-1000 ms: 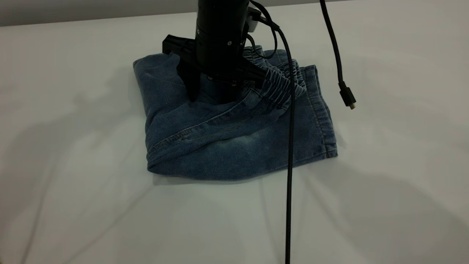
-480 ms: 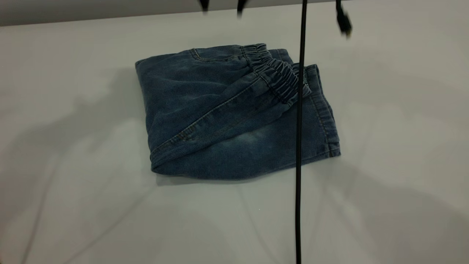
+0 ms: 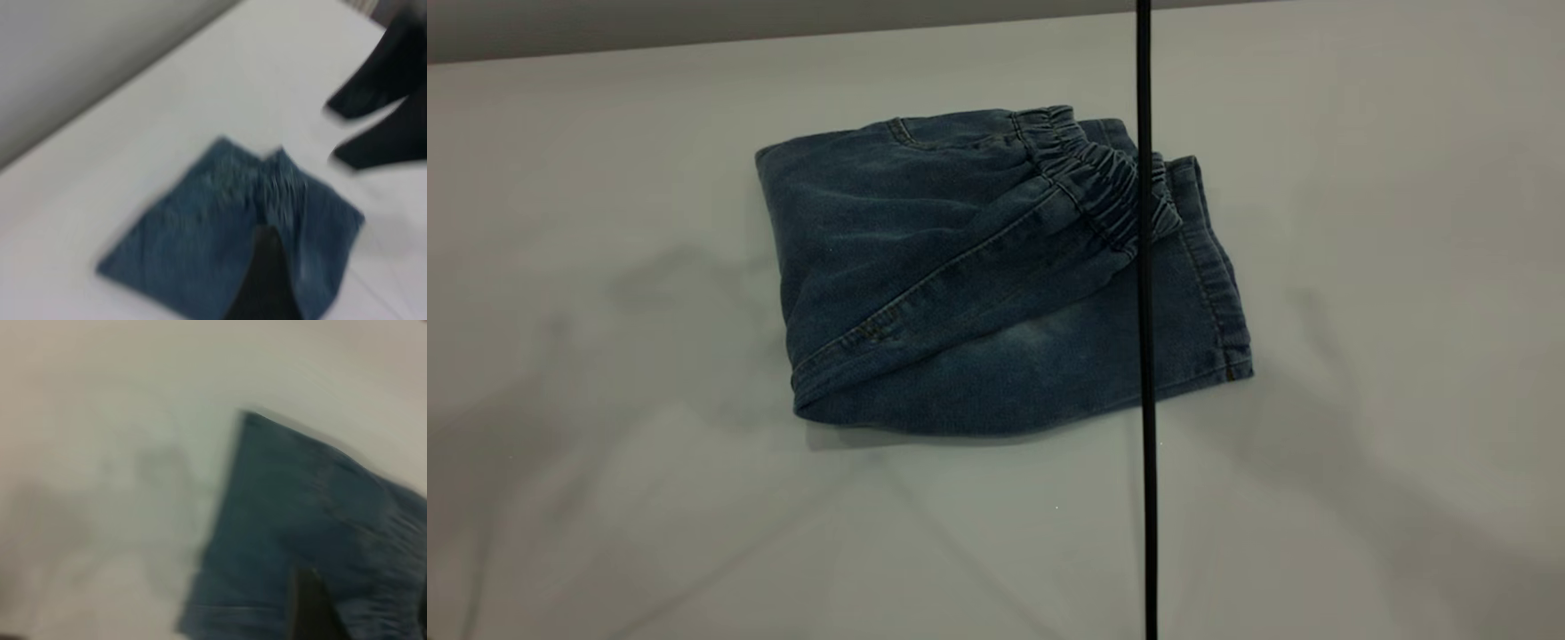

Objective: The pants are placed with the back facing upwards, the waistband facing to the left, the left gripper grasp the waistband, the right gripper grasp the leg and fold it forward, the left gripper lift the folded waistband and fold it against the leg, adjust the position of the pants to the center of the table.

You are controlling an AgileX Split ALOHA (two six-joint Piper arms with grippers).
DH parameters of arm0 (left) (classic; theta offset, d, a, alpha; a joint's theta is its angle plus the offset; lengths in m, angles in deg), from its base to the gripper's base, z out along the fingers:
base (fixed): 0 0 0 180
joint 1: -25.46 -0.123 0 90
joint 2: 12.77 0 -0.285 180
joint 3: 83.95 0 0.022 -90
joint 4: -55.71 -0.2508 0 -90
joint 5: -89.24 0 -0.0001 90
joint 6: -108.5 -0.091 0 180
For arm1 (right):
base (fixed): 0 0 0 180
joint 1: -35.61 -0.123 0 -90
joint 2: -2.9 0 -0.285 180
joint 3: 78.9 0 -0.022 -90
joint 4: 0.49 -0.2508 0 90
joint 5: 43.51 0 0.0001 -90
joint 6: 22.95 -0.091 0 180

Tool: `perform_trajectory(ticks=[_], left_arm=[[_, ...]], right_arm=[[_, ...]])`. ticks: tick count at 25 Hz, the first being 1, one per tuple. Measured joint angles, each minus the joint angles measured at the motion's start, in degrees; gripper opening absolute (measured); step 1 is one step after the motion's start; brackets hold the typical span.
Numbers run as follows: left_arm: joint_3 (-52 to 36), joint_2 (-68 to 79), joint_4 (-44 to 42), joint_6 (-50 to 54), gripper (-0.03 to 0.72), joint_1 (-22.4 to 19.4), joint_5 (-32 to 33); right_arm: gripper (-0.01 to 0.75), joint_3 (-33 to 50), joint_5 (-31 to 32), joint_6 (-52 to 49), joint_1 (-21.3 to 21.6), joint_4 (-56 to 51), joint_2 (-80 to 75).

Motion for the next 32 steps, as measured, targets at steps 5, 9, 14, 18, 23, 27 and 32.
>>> perform_trajectory(ticks=[5, 9, 14, 18, 23, 27, 32], left_arm=[[-1.88, -6.77, -3.97, 8.59, 0.527, 0.0, 1.96], [-7.23, -12.94, -3.98, 12.18, 0.527, 0.0, 1.91], [-16.98, -22.77, -5.63, 15.27, 0.527, 0.0, 1.9], [-26.54, -31.84, -8.17, 17.41, 0.527, 0.0, 1.88], [-38.59, -44.94, -8.93, 22.97, 0.527, 0.0, -1.2], [-46.93, -55.02, -13.6, 26.73, 0.527, 0.0, -5.29], [-54.29, -65.69, -21.41, 33.31, 0.527, 0.0, -5.41]], right_arm=[[0.281, 6.98, -0.11, 6.52, 0.0, -5.43, 11.42], [0.279, 16.32, -0.1, 6.85, 0.0, -2.92, 21.96], [0.279, 30.42, -0.23, 3.64, 0.0, 1.3, 36.08], [0.279, 41.51, -0.22, 0.25, 0.0, 4.68, 46.9], [0.279, 57.18, -3.65, -1.08, 0.0, 5.69, 61.46], [0.279, 68.62, -8.16, -1.54, 0.0, 9.66, 73.31], [0.279, 81.02, -9.71, -7.03, 0.0, 14.8, 86.55]])
